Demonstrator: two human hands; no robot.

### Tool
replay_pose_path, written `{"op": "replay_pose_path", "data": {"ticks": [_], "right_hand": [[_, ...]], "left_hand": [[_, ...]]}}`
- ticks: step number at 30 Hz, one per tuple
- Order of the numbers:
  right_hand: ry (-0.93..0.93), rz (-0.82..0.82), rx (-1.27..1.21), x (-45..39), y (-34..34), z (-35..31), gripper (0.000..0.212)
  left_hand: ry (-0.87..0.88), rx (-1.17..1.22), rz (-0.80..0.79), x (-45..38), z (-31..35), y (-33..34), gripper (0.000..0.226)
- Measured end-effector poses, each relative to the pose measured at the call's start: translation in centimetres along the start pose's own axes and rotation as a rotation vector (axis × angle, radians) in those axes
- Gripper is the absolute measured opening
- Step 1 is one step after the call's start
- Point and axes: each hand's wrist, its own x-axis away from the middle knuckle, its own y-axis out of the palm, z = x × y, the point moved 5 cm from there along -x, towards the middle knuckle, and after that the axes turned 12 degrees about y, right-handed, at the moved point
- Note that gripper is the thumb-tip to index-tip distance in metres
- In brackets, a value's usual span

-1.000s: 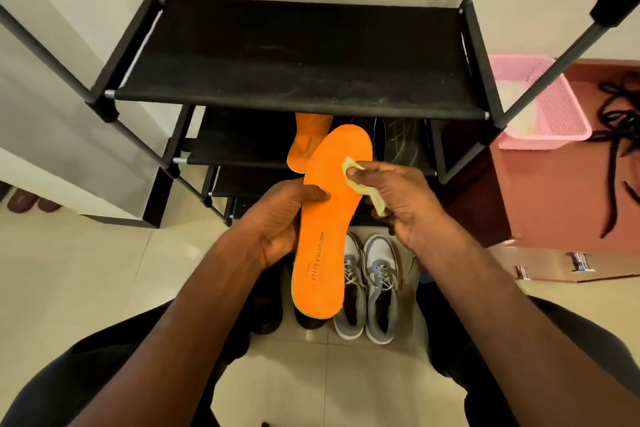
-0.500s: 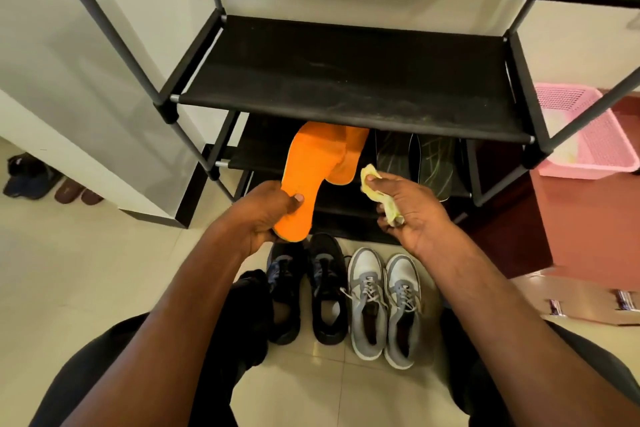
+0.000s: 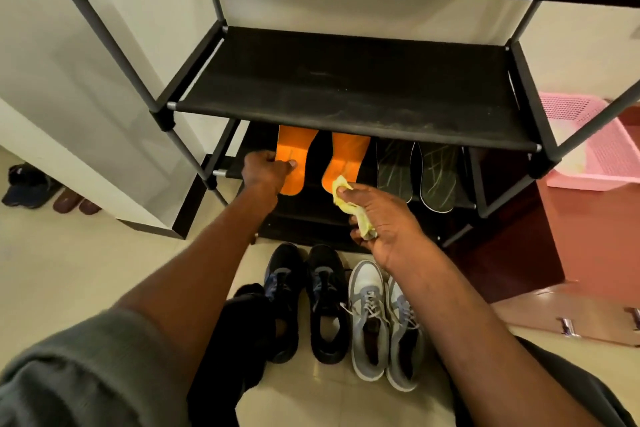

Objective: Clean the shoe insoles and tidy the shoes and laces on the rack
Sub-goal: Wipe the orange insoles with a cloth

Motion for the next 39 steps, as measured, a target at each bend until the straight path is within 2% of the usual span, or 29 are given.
{"op": "replay_pose_path", "data": {"ticks": [3,10,13,17,20,23,27,32,35,39], "right_hand": [[-0.005,-0.016,-0.007,-0.4,-0.7,-0.6,0.026],[0.002,-0.027,-0.029,-0.3,-1.2,-0.8,0.02],[-0.002,-0.023,-0.012,-0.2,-1.3,-0.8,0.02],[-0.011,0.018,-0.012,0.0,-1.9,-1.0,0.016],[-0.022,0.055,-0.028,0.1,-2.8,-1.3,0.016],[-0.021,0.086,-0.038,0.1,-4.0,-1.7,0.016],[0.002,0.079,-0.05,-0.1,-5.5,-1.9,0.025],[0.01,0.016,-0.011,0.2,-6.6,-2.2,0.023],[-0.015,0.024,0.009,0.5,-7.5,-2.8,0.016],[-0.057,0.08,0.026,1.1,-8.4,-3.4,0.008]], "left_hand": [[0.03,-0.057,0.012,-1.1,-0.4,0.7,0.02],[0.094,-0.108,0.059,-2.3,-0.4,1.9,0.018],[0.143,-0.201,0.011,-2.1,-0.4,2.3,0.019],[0.334,-0.655,0.008,-1.6,0.6,2.6,0.048],[0.484,-0.753,-0.066,-1.1,1.8,4.2,0.04],[0.448,-0.833,-0.201,-0.7,1.8,6.7,0.048],[0.424,-0.922,-0.23,-0.4,1.8,8.9,0.048],[0.311,-0.816,-0.228,0.0,3.1,9.6,0.043],[0.241,-0.643,-0.202,1.0,3.6,9.0,0.031],[0.08,-0.327,-0.233,3.9,2.2,7.3,0.03]]}}
